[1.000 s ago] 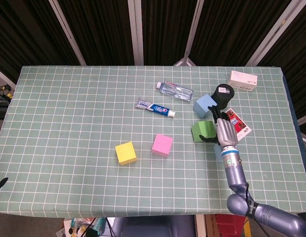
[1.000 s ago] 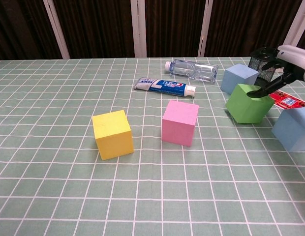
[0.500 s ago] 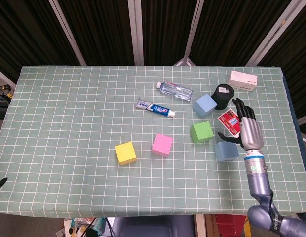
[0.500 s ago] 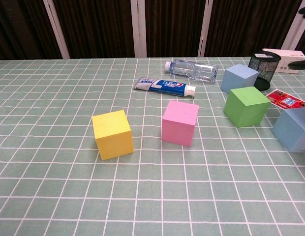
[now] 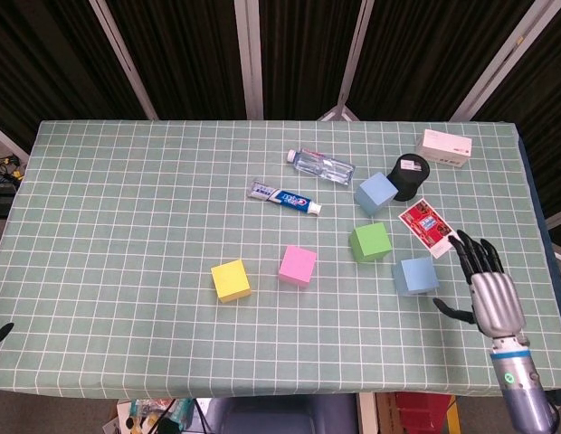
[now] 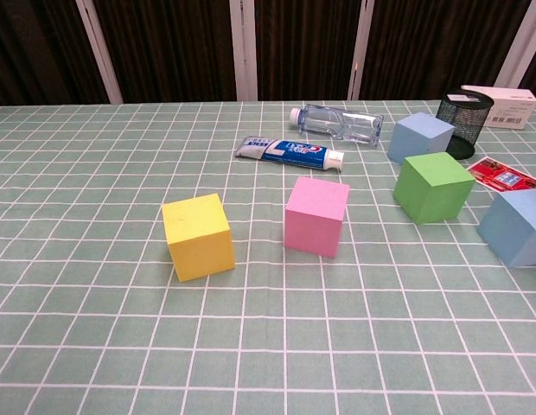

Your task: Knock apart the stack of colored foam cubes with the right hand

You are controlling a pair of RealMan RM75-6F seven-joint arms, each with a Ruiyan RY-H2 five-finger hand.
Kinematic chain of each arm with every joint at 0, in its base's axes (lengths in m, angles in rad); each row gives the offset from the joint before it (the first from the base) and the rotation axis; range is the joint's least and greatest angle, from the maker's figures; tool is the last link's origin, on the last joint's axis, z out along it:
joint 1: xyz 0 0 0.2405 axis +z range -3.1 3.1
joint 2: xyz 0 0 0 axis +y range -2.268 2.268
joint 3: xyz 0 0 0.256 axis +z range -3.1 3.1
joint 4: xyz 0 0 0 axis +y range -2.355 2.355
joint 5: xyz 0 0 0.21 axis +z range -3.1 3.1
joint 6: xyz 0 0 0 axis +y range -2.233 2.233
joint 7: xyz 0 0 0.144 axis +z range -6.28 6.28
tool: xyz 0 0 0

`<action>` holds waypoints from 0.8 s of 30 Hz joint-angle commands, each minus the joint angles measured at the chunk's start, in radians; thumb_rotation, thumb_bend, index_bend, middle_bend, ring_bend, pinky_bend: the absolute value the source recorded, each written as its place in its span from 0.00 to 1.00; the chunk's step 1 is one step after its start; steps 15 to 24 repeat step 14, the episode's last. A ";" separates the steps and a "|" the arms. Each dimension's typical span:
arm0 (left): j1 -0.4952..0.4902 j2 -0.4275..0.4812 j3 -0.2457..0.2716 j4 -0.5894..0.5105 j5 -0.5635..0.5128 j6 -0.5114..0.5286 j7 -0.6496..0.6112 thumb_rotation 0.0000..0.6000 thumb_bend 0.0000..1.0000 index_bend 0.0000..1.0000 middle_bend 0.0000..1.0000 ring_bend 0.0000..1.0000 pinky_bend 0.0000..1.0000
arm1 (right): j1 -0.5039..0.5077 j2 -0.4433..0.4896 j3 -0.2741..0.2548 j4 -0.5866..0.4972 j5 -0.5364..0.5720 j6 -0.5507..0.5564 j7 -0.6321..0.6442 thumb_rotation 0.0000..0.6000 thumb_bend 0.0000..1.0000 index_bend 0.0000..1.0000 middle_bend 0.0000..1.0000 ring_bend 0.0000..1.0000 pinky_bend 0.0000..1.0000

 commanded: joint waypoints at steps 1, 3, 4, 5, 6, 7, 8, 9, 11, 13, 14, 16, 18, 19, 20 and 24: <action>0.009 -0.007 -0.004 0.018 0.018 0.030 -0.013 1.00 0.18 0.10 0.00 0.00 0.00 | -0.031 0.009 -0.031 0.024 -0.024 0.025 -0.028 1.00 0.18 0.05 0.00 0.09 0.02; 0.013 -0.011 -0.006 0.029 0.026 0.045 -0.020 1.00 0.18 0.10 0.00 0.00 0.00 | -0.043 0.004 -0.041 0.038 -0.029 0.036 -0.046 1.00 0.18 0.05 0.00 0.08 0.02; 0.014 -0.014 -0.008 0.035 0.027 0.051 -0.020 1.00 0.18 0.10 0.00 0.00 0.00 | -0.045 0.007 -0.045 0.039 -0.030 0.034 -0.056 1.00 0.18 0.05 0.01 0.07 0.02; 0.015 -0.016 -0.009 0.040 0.026 0.054 -0.020 1.00 0.18 0.10 0.00 0.00 0.00 | -0.047 0.009 -0.045 0.039 -0.033 0.039 -0.061 1.00 0.18 0.05 0.00 0.07 0.02; 0.015 -0.019 -0.011 0.043 0.024 0.056 -0.017 1.00 0.18 0.10 0.00 0.00 0.00 | -0.050 0.008 -0.041 0.040 -0.035 0.049 -0.062 1.00 0.18 0.05 0.00 0.07 0.02; 0.015 -0.020 -0.013 0.045 0.021 0.056 -0.014 1.00 0.18 0.10 0.00 0.00 0.00 | -0.054 0.005 -0.036 0.041 -0.031 0.058 -0.063 1.00 0.18 0.05 0.00 0.06 0.02; 0.014 -0.022 -0.014 0.045 0.018 0.055 -0.010 1.00 0.18 0.10 0.00 0.00 0.00 | -0.060 0.007 -0.036 0.039 -0.025 0.062 -0.065 1.00 0.18 0.05 0.00 0.06 0.02; 0.014 -0.022 -0.014 0.045 0.015 0.052 -0.008 1.00 0.18 0.10 0.00 0.00 0.00 | -0.065 0.010 -0.036 0.036 -0.021 0.064 -0.068 1.00 0.18 0.05 0.00 0.06 0.02; 0.011 -0.021 -0.013 0.043 0.010 0.041 -0.006 1.00 0.18 0.10 0.00 0.00 0.00 | -0.075 0.017 -0.034 0.033 -0.020 0.079 -0.069 1.00 0.18 0.05 0.00 0.06 0.02; 0.009 -0.017 -0.011 0.038 0.000 0.028 -0.001 1.00 0.18 0.10 0.00 0.00 0.00 | -0.086 0.022 -0.029 0.029 -0.015 0.096 -0.060 1.00 0.18 0.05 0.00 0.06 0.02; 0.008 -0.014 -0.011 0.035 -0.007 0.020 0.003 1.00 0.18 0.10 0.00 0.00 0.00 | -0.092 0.025 -0.026 0.027 -0.012 0.106 -0.053 1.00 0.18 0.05 0.00 0.06 0.02; 0.008 -0.014 -0.011 0.035 -0.007 0.020 0.003 1.00 0.18 0.10 0.00 0.00 0.00 | -0.092 0.025 -0.026 0.027 -0.012 0.106 -0.053 1.00 0.18 0.05 0.00 0.06 0.02; 0.008 -0.014 -0.011 0.035 -0.007 0.020 0.003 1.00 0.18 0.10 0.00 0.00 0.00 | -0.092 0.025 -0.026 0.027 -0.012 0.106 -0.053 1.00 0.18 0.05 0.00 0.06 0.02; 0.008 -0.014 -0.011 0.035 -0.007 0.020 0.003 1.00 0.18 0.10 0.00 0.00 0.00 | -0.092 0.025 -0.026 0.027 -0.012 0.106 -0.053 1.00 0.18 0.05 0.00 0.06 0.02; 0.008 -0.014 -0.011 0.035 -0.007 0.020 0.003 1.00 0.18 0.10 0.00 0.00 0.00 | -0.092 0.025 -0.026 0.027 -0.012 0.106 -0.053 1.00 0.18 0.05 0.00 0.06 0.02; 0.008 -0.014 -0.011 0.035 -0.007 0.020 0.003 1.00 0.18 0.10 0.00 0.00 0.00 | -0.092 0.025 -0.026 0.027 -0.012 0.106 -0.053 1.00 0.18 0.05 0.00 0.06 0.02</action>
